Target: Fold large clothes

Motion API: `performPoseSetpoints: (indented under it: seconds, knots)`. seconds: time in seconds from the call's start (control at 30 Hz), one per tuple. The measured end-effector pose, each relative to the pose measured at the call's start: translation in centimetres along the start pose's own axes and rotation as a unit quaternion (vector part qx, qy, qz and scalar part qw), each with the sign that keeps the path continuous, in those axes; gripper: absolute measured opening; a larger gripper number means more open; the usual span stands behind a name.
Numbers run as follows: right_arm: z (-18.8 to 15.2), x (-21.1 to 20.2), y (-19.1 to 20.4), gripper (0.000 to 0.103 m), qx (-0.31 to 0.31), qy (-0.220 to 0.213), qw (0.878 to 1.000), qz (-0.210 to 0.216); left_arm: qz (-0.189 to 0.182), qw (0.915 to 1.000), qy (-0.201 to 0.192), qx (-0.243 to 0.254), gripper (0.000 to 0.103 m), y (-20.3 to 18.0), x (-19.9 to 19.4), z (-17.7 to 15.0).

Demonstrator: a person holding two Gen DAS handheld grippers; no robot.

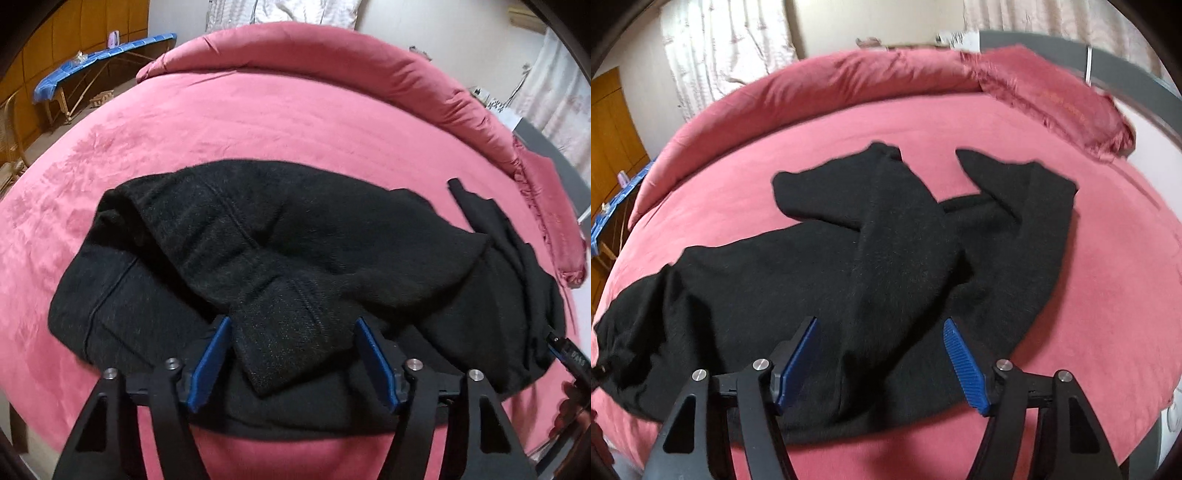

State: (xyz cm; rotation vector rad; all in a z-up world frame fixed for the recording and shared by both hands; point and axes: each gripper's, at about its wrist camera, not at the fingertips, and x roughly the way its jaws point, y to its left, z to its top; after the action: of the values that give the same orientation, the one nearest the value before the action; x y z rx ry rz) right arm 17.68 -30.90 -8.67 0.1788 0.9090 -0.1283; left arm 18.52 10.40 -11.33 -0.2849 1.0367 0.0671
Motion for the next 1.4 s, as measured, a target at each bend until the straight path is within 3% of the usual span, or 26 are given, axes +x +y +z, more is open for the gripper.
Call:
performPoseSetpoints:
  seconds: [0.07,0.1,0.13,0.2,0.23,0.3,0.43,0.53,0.6,0.63,0.67,0.7,0.73,0.77,0.8,0.87,0.93,1.0,1.1,1.2,1.27,1.33,1.4]
  knots:
    - [0.6,2.0,0.2,0.070,-0.009,0.030,0.999,-0.003,0.004,0.9998,0.016,0.010,0.055,0.0,1.0,0.1]
    - [0.7,2.8,0.5,0.057,-0.019,0.042,0.999,-0.011,0.004,0.9996,0.020,0.019,0.052,0.0,1.2,0.0]
    - [0.9,3.8,0.7,0.033,-0.039,0.061,0.997,-0.020,0.001,0.9992,0.024,0.031,0.047,-0.1,1.2,0.2]
    - [1.2,4.6,0.9,0.027,-0.060,0.084,0.995,-0.009,-0.011,0.9976,0.030,0.062,0.037,-0.5,0.8,0.7]
    - [1.6,4.5,1.0,0.018,-0.072,0.089,0.993,-0.004,-0.021,0.9963,0.034,0.077,0.031,-0.6,0.4,1.0]
    - [2.7,4.2,0.7,0.015,-0.073,0.109,0.991,0.010,-0.045,0.9951,0.034,0.082,0.028,-0.4,-0.7,2.0]
    - [7.7,4.0,0.0,0.012,-0.012,0.146,0.987,0.072,-0.100,0.9941,0.027,0.031,0.024,1.8,-2.5,6.8]
    - [14.4,3.7,1.4,0.011,0.034,0.134,0.984,0.112,-0.123,0.9916,0.004,-0.039,0.022,4.1,-3.4,12.2]
    - [20.3,2.8,3.3,0.011,0.064,0.087,0.985,0.133,-0.140,0.9832,-0.047,-0.107,0.022,6.8,-3.9,16.1]
    - [23.3,2.2,3.8,0.015,0.107,0.051,0.980,0.161,-0.142,0.9780,-0.074,-0.134,0.024,8.2,-3.9,17.5]
    - [25.3,1.6,3.9,0.017,0.148,0.011,0.969,0.197,-0.133,0.9698,-0.107,-0.175,0.036,10.2,-3.9,18.7]
    - [26.5,1.1,4.0,0.033,0.171,-0.026,0.961,0.214,-0.113,0.9602,-0.129,-0.220,0.047,12.3,-3.8,19.0]
    - [27.6,0.1,4.2,0.056,0.191,-0.080,0.954,0.215,-0.103,0.9544,-0.134,-0.246,0.071,13.7,-3.6,18.8]
    - [27.7,-0.3,4.4,0.066,0.196,-0.101,0.954,0.203,-0.103,0.9479,-0.135,-0.270,0.080,15.2,-3.4,18.2]
    - [27.4,-0.9,4.6,0.078,0.201,-0.121,0.955,0.182,-0.109,0.9446,-0.142,-0.275,0.080,16.3,-3.3,17.1]
    - [26.0,-0.8,5.3,0.078,0.169,-0.133,0.958,0.188,-0.094,0.9518,-0.136,-0.258,0.080,16.7,-2.9,15.0]
    - [23.5,0.3,6.0,0.078,0.099,-0.104,0.974,0.177,-0.060,0.9690,-0.117,-0.210,0.080,16.4,-2.4,12.4]
    - [19.7,1.7,6.6,0.078,0.026,-0.068,0.989,0.132,-0.041,0.9803,-0.103,-0.163,0.081,15.5,-1.6,9.3]
    - [13.8,2.9,5.5,0.076,-0.020,-0.012,0.993,0.114,-0.036,0.9879,-0.082,-0.127,0.081,14.3,-0.5,5.4]
    - [8.3,3.0,3.4,0.076,-0.010,0.027,0.993,0.114,-0.012,0.9905,-0.080,-0.111,0.081,13.9,-0.4,2.2]
    - [5.5,3.3,1.4,0.076,0.011,0.051,0.991,0.120,0.030,0.9916,-0.093,-0.085,0.082,12.9,-0.9,0.7]
    - [3.3,3.0,0.0,0.076,0.034,0.058,0.990,0.125,0.033,0.9921,-0.074,-0.096,0.083,13.2,-0.5,0.1]
    - [1.0,1.8,-1.1,0.076,0.067,0.061,0.986,0.139,0.050,0.9883,-0.080,-0.120,0.083,13.9,-0.5,-0.1]
